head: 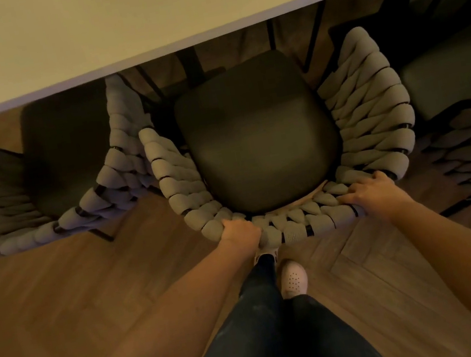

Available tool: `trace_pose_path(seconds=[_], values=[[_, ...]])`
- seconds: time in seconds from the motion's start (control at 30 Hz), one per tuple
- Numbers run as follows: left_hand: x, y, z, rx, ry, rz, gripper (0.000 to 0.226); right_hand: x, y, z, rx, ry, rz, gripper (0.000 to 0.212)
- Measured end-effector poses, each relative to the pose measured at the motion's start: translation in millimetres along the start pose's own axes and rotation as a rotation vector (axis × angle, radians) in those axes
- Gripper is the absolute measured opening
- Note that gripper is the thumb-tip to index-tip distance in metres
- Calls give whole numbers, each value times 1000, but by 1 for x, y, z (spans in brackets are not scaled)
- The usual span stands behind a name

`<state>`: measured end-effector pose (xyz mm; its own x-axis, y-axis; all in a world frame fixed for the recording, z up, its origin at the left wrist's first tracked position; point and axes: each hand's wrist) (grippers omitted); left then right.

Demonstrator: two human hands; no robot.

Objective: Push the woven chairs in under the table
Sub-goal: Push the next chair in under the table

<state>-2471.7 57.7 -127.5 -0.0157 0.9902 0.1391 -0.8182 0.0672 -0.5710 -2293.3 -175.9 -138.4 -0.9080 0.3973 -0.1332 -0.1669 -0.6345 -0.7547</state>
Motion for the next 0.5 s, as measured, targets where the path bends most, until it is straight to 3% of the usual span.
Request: trace_pose_path(seconds=[0.5], values=[[71, -26, -23, -28, 22, -109, 33, 10, -38, -36, -65, 21, -42, 31]])
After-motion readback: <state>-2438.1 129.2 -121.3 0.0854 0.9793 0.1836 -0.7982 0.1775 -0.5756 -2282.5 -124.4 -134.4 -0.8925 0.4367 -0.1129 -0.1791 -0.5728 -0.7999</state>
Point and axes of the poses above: each hand's wrist, its own z-axis away from the middle knuckle, its own y-axis out of the palm, x = y × z, and after that the axes turned 1 degree about z, right-handed
